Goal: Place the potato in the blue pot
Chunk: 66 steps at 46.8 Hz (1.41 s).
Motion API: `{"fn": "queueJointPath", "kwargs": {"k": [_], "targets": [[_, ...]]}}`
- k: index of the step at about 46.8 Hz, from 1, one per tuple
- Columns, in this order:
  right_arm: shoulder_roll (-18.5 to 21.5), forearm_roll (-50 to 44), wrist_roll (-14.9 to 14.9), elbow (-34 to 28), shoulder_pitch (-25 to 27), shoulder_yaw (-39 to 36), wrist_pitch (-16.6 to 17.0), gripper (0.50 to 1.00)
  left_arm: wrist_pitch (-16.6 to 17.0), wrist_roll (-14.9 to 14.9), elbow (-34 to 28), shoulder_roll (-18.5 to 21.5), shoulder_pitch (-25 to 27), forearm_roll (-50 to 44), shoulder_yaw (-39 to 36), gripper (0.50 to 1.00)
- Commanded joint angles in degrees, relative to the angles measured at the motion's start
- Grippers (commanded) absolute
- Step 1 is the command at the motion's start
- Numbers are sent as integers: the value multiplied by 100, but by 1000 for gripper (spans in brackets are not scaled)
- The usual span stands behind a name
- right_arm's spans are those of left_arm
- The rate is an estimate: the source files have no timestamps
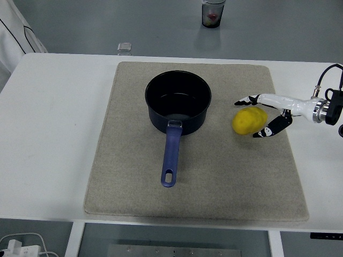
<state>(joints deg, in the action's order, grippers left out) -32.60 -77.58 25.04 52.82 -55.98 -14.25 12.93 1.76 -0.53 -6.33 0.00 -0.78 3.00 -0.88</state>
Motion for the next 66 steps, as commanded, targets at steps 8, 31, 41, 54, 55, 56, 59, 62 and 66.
{"fn": "queueJointPath", "kwargs": {"k": [8,31,41,54,55,56,59,62,66], "targets": [[26,-46,-8,0,52,-8,-124,752,0,0,0,0,-2,-1,0,996],[8,-73,-17,-27,-19,-87,-185,500,0,0,0,0,-2,-1,0,996],[17,-3,0,-27,-352,-96,-247,500,0,0,0,0,-2,-1,0,996],[122,33,62,-79,-985,-8,-221,500,0,0,0,0,-1,-1,0,996],[166,33,62,-88,-1038,1,-203,500,0,0,0,0,-2,-1,0,996],[201,33,62,-97,-1099,10,-194,500,0,0,0,0,-2,-1,0,996],[289,41,71,-149,-1240,18,-168,500,0,0,0,0,-2,-1,0,996],[456,50,71,-167,-1372,18,-168,500,0,0,0,0,-2,-1,0,996],[649,50,71,-176,-1504,18,-168,500,0,0,0,0,-2,-1,0,996]]}}
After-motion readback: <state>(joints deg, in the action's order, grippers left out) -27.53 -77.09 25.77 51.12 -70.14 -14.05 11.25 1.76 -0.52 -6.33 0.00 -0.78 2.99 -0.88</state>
